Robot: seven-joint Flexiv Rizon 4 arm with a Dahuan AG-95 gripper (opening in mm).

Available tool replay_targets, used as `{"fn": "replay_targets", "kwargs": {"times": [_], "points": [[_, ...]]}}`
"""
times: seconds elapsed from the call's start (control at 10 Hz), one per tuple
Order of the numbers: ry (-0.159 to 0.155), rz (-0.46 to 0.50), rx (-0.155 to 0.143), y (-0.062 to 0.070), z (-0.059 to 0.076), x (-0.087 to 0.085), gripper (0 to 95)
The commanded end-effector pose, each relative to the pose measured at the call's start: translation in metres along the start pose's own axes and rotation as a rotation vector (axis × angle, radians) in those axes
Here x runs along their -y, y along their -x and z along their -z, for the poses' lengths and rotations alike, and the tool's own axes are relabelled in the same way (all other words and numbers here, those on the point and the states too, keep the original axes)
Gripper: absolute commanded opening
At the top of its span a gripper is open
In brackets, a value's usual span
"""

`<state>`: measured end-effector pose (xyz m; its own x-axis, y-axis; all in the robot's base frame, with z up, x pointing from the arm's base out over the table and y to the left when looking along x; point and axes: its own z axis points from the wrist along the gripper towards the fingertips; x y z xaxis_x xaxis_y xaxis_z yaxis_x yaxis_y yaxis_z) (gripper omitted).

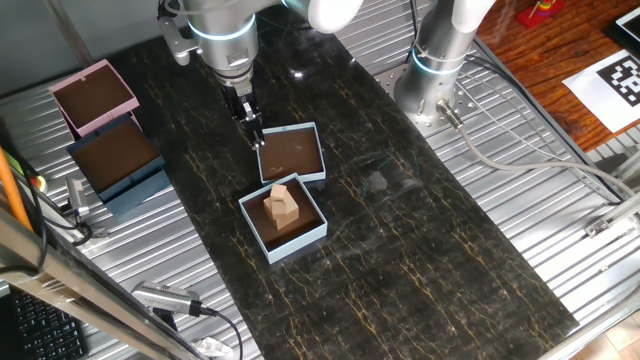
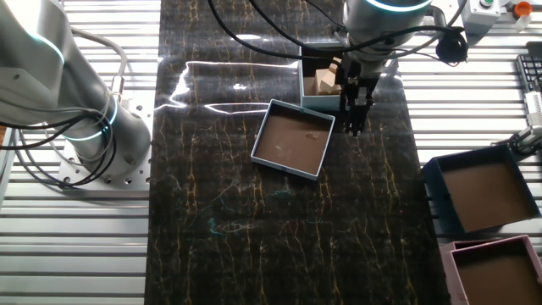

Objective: Take everything out of the gift box

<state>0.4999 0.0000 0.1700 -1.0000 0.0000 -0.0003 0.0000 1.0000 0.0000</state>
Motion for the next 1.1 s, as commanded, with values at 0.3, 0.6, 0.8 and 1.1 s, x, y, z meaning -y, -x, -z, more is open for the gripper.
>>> {"fn": "replay_targets", "kwargs": {"times": [0.3, 0.6, 0.8, 1.1], "points": [[0.006, 0.299, -0.001, -0.002, 0.002, 0.0, 0.0], [0.005, 0.333, -0.009, -0.011, 0.019, -0.008, 0.0], [0.004, 0.346, -0.003, -0.015, 0.026, -0.012, 0.0], [0.008, 0.369, -0.005, -0.015, 0.027, -0.013, 0.0]]}}
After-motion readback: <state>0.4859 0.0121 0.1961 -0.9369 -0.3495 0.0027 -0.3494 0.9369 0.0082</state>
